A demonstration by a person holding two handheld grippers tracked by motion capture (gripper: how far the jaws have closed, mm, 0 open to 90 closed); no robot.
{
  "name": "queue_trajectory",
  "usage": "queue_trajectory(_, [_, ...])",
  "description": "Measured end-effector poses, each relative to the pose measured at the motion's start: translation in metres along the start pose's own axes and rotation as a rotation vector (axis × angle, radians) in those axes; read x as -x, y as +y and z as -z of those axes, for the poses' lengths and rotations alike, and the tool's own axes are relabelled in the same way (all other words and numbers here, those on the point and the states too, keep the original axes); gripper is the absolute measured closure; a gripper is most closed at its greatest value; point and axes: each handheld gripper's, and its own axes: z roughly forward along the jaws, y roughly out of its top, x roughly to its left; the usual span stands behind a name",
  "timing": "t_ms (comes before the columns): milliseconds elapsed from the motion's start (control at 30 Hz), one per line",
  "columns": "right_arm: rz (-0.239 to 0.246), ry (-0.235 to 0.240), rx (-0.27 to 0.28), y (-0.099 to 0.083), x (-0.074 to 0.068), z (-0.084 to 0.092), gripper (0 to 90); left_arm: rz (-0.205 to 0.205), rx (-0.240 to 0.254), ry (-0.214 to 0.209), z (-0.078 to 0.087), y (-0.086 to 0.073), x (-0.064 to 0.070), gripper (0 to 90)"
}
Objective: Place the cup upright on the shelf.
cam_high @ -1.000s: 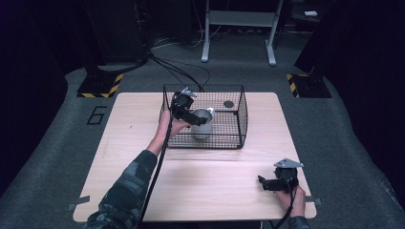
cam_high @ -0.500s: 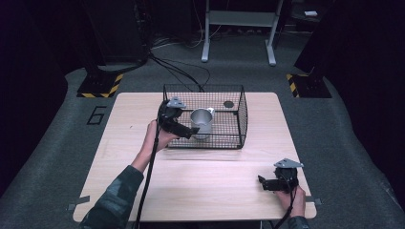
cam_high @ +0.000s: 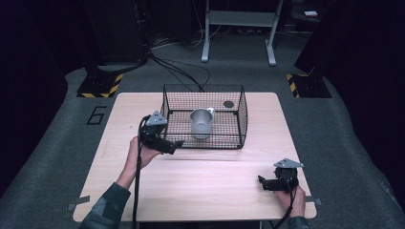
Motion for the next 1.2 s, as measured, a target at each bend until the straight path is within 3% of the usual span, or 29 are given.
queue_trajectory(133, [0.000,0.000,0.000,0.000,0.000,0.000,1.9,0.017,0.003,0.031,0.015,-0.025,0.000,0.4])
queue_trajectory(200, [0.000,0.000,0.000,0.000,0.000,0.000,1.9,0.023,-0.002,0.030,0.017,-0.029,-0.001,0.3])
queue_trajectory(233, [-0.001,0.000,0.000,0.000,0.000,0.000,1.9,0.033,-0.007,0.047,0.022,-0.043,-0.002,0.3])
queue_trajectory(300, [-0.001,-0.001,0.000,0.000,0.000,0.000,1.9,0.040,-0.009,0.060,0.024,-0.050,-0.002,0.3])
queue_trajectory(367, [-0.001,-0.001,0.001,0.000,0.000,0.000,1.9,0.069,-0.015,0.085,0.029,-0.070,-0.004,0.2])
queue_trajectory(400, [-0.001,-0.001,0.001,0.000,0.000,0.000,1.9,0.069,-0.015,0.085,0.029,-0.070,-0.004,0.2])
queue_trajectory(467, [-0.003,-0.001,0.006,0.000,0.000,0.000,1.8,0.112,-0.013,0.111,0.033,-0.092,-0.006,0.2])
queue_trajectory(533, [-0.003,-0.001,0.006,0.000,0.000,0.000,1.8,0.132,-0.020,0.119,0.034,-0.101,-0.008,0.2])
queue_trajectory(600, [-0.004,-0.001,0.006,0.000,0.000,0.000,1.8,0.190,-0.033,0.140,0.034,-0.123,-0.012,0.2])
queue_trajectory(633, [-0.004,-0.001,0.006,0.000,0.000,0.000,1.8,0.190,-0.033,0.140,0.034,-0.123,-0.012,0.2])
queue_trajectory(667, [-0.004,-0.001,0.006,0.000,0.000,0.000,1.8,0.219,-0.051,0.158,0.033,-0.139,-0.015,0.2])
queue_trajectory(733, [-0.001,-0.001,0.006,0.000,0.000,0.000,1.8,0.230,-0.066,0.171,0.032,-0.147,-0.017,0.2])
queue_trajectory(800, [-0.003,-0.003,0.006,0.000,0.000,0.000,1.8,0.278,-0.106,0.201,0.028,-0.172,-0.022,0.2])
queue_trajectory(867, [0.000,0.000,-0.001,0.000,0.000,0.000,1.8,0.290,-0.127,0.219,0.026,-0.182,-0.024,0.2])
queue_trajectory(933, [-0.002,-0.001,0.001,0.000,0.000,0.000,1.8,0.301,-0.141,0.231,0.023,-0.191,-0.025,0.1])
queue_trajectory(967, [0.001,-0.001,0.001,0.000,0.000,0.000,1.7,0.296,-0.121,0.245,0.023,-0.194,-0.025,0.0])
queue_trajectory(1100, [0.003,-0.001,0.002,0.000,0.000,0.000,1.7,0.286,-0.121,0.263,0.023,-0.196,-0.025,0.1])
queue_trajectory(1200, [0.001,-0.002,0.000,0.001,0.000,-0.001,1.0,0.222,-0.162,0.297,0.021,-0.195,-0.023,0.1])
